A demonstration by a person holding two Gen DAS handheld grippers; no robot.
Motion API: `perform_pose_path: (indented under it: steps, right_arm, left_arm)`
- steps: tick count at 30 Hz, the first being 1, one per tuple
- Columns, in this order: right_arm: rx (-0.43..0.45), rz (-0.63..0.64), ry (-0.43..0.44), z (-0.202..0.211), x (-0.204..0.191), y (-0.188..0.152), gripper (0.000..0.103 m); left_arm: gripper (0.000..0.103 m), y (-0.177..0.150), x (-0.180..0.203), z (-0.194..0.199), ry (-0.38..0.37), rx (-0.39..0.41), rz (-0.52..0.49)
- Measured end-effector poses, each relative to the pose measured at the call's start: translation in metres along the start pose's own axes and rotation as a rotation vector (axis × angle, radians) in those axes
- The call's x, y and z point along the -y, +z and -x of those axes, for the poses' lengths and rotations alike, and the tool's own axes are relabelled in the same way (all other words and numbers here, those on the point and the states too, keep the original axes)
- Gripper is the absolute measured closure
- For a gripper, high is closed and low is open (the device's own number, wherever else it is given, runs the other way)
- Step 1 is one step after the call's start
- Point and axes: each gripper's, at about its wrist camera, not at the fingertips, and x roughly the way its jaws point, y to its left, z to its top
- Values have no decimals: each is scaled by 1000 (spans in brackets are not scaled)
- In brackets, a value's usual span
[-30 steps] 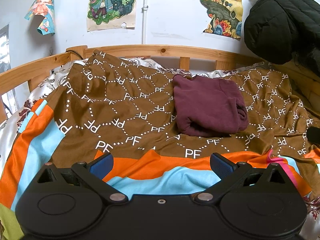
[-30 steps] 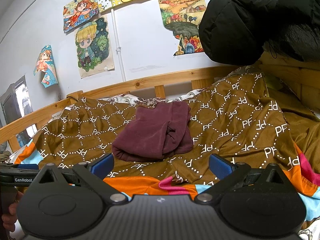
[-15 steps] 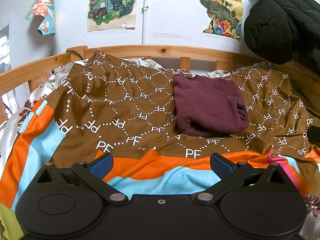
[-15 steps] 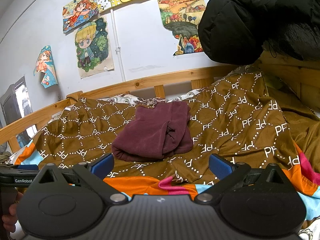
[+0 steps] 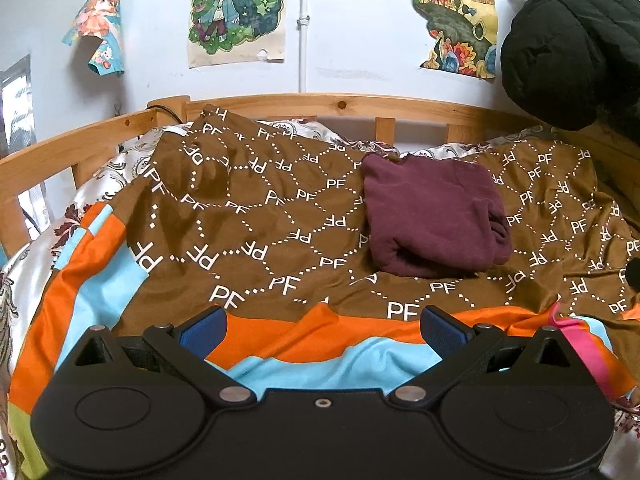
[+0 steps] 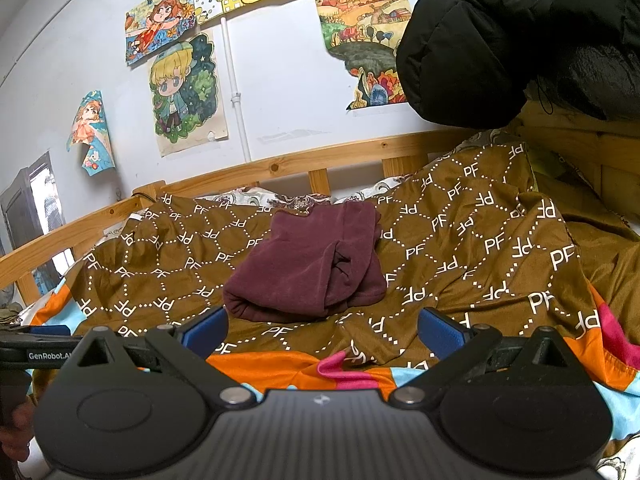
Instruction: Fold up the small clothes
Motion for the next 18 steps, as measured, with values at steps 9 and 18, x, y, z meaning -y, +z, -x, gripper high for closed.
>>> perform_pose_path:
  steps: [9,18]
  right_arm:
    - [-2,-1,-3,0,-1,-1,0]
    - [-8,-3,-7,-1,-2,-2,0]
  left_arm:
    - [1,1,-2,-2,9,-13,9]
    - [1,-1,0,-1,10,-8,-3]
